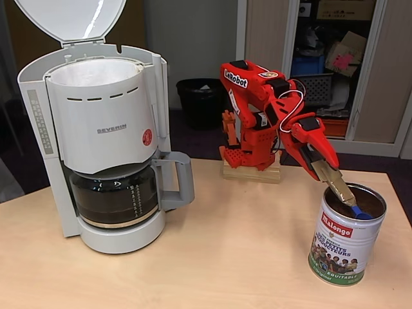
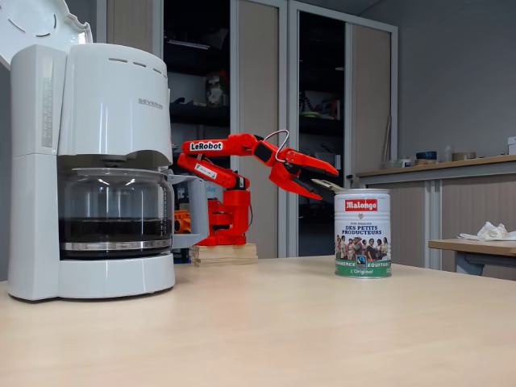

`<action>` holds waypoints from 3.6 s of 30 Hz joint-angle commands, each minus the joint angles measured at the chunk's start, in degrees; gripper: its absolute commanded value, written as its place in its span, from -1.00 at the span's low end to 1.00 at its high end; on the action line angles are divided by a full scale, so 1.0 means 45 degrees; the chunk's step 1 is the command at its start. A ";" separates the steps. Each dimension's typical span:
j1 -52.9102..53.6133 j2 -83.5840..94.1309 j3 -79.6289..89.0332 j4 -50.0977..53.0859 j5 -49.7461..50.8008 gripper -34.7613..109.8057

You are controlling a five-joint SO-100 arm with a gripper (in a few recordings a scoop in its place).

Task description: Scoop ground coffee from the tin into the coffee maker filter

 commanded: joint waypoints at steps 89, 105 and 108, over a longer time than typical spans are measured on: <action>-0.0254 -0.1973 -0.0820 -0.1758 0.0938 -0.52; 0.0273 -0.3613 -0.3008 -0.1777 -0.1797 -0.52; 0.0273 -0.3926 -0.3633 -0.1348 -0.2871 -0.52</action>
